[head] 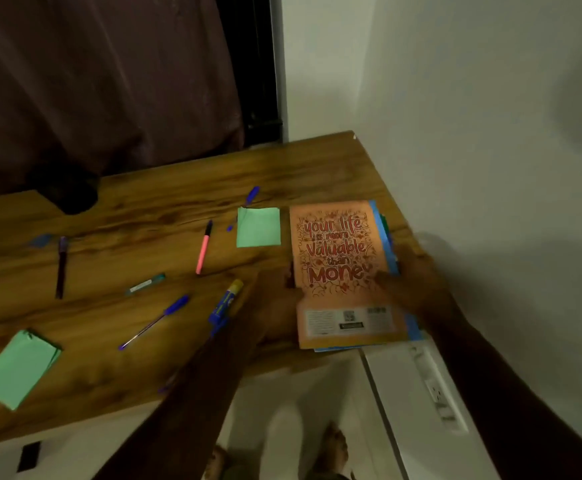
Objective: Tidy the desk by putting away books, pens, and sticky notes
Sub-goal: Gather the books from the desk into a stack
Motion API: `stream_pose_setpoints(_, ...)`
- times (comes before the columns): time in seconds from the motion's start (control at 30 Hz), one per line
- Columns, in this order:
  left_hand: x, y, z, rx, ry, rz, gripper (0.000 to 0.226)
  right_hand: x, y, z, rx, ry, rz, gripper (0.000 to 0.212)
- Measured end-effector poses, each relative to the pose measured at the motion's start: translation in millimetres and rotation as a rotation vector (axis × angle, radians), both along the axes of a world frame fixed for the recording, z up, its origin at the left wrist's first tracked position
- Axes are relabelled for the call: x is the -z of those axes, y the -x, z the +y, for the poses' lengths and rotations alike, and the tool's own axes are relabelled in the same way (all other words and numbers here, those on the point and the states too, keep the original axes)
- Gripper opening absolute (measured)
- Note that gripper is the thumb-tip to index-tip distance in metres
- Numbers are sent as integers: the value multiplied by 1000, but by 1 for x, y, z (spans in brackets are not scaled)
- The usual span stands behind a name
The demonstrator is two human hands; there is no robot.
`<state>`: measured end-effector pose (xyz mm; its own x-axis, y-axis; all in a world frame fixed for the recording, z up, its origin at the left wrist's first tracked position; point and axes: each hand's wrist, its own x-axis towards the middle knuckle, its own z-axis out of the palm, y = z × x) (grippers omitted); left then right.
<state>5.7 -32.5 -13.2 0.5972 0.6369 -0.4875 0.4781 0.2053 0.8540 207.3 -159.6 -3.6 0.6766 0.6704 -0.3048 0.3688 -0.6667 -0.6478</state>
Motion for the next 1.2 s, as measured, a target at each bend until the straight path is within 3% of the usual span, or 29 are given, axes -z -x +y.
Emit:
stream_pose_setpoints(0.13,10,-10,-6,56,-117,133,37,22,-9,-11,-51,-25,12,44)
stream_pose_setpoints(0.33,26,-22,-16,255,-461,349,53,37,-10,-13,8,70,3,70)
stream_pose_setpoints(0.5,28,-35,-22,285,-563,435,57,29,-23,-21,33,5,42,32)
stream_pose_setpoints(0.67,29,-34,-16,192,-460,385,48,7,-23,-19,38,-66,-15,31)
stream_pose_setpoints(0.83,10,-34,-19,104,-626,479,26,-25,-27,-9,58,-164,91,33)
stream_pose_setpoints(0.93,-14,-33,-17,112,-770,433,36,-58,-22,-4,7,-281,72,30)
stream_pose_setpoints(0.97,-28,-36,-18,29,-670,280,40,-69,-18,-2,-17,-337,50,29)
stream_pose_setpoints(1.03,-56,-49,-20,-135,-146,-81,48,-89,-7,0,-53,-440,18,23)
stream_pose_setpoints(1.1,-73,-60,-13,-118,268,-313,67,-102,9,3,-132,-496,47,15)
stream_pose_setpoints(1.2,-77,-65,-7,-145,436,-488,70,-105,40,6,-324,-464,108,13)
